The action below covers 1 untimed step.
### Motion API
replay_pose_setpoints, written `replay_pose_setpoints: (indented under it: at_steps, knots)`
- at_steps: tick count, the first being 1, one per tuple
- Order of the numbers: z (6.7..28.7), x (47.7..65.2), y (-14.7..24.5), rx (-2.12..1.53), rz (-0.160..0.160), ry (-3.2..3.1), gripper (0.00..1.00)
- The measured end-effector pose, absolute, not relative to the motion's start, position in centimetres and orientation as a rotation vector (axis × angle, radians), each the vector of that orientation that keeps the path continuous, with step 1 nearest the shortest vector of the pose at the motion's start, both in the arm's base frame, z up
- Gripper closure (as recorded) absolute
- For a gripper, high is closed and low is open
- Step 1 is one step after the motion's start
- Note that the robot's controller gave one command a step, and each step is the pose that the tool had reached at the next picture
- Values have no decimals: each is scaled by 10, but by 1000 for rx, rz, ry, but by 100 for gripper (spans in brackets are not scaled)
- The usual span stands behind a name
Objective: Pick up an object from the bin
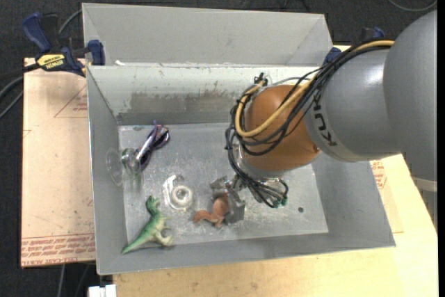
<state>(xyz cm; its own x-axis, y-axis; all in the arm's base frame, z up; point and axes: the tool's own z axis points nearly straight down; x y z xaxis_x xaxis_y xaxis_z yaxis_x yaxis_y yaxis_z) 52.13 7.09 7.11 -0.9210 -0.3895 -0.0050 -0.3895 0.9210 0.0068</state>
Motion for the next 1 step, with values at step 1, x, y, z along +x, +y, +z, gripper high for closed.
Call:
replay_pose_setpoints:
  at_steps: [1]
  knots:
    - [206,516,72,-718,14,3052,100]
